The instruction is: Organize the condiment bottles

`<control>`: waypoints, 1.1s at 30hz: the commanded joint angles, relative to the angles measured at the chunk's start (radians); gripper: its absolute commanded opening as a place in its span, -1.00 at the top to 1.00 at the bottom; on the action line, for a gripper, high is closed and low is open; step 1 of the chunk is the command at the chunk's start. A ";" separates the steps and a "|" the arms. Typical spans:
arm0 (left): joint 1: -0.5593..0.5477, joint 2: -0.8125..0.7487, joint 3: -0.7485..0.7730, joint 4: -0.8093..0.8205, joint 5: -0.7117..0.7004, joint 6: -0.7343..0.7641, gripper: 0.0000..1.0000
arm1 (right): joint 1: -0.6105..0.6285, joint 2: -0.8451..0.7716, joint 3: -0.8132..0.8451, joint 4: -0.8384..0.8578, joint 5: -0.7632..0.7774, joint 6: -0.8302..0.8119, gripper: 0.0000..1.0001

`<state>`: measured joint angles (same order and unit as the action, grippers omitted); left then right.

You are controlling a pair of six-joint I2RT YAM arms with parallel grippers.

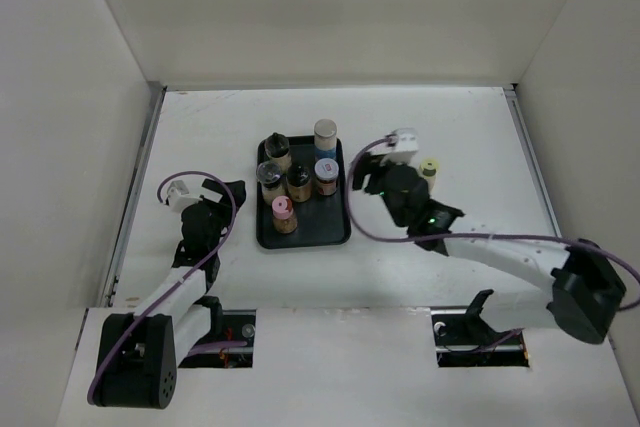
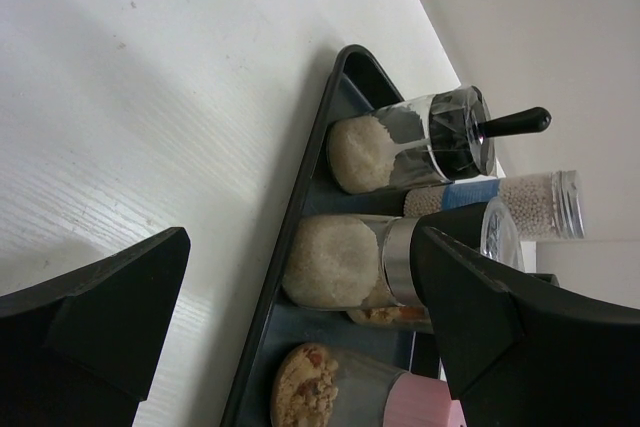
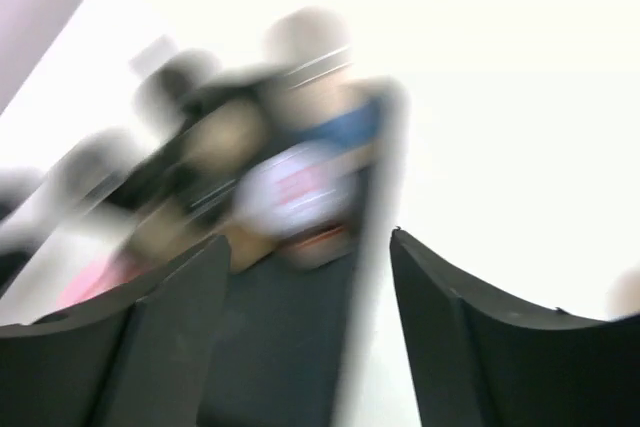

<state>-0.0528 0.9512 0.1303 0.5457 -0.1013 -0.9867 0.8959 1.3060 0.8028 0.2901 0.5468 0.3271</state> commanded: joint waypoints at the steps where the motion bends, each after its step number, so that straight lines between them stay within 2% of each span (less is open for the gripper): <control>1: -0.002 0.000 0.006 0.033 -0.002 0.005 -1.00 | -0.155 -0.103 -0.091 0.017 0.201 0.047 -0.41; 5: -0.009 0.001 0.006 0.034 -0.020 0.010 -1.00 | -0.272 -0.123 -0.112 -0.103 0.297 0.073 -0.64; 9: -0.009 0.001 0.008 0.036 -0.006 0.006 -1.00 | -0.376 -0.059 -0.103 -0.120 0.266 0.075 -0.72; 21: -0.014 0.003 0.008 0.033 -0.017 0.010 -1.00 | -0.490 0.119 0.001 -0.140 0.096 0.073 -0.65; 25: -0.015 0.001 0.009 0.040 -0.012 0.010 -1.00 | -0.507 0.156 0.016 -0.112 0.050 0.082 -0.54; 30: -0.015 0.021 0.012 0.040 -0.003 0.006 -1.00 | -0.509 0.194 0.032 -0.089 0.041 0.087 -0.26; 33: -0.017 0.008 0.011 0.040 -0.020 0.011 -1.00 | -0.509 0.199 0.038 -0.098 0.045 0.078 0.00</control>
<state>-0.0624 0.9718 0.1303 0.5449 -0.1116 -0.9840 0.3885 1.5024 0.7952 0.1421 0.6052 0.3969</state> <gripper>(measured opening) 0.997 0.550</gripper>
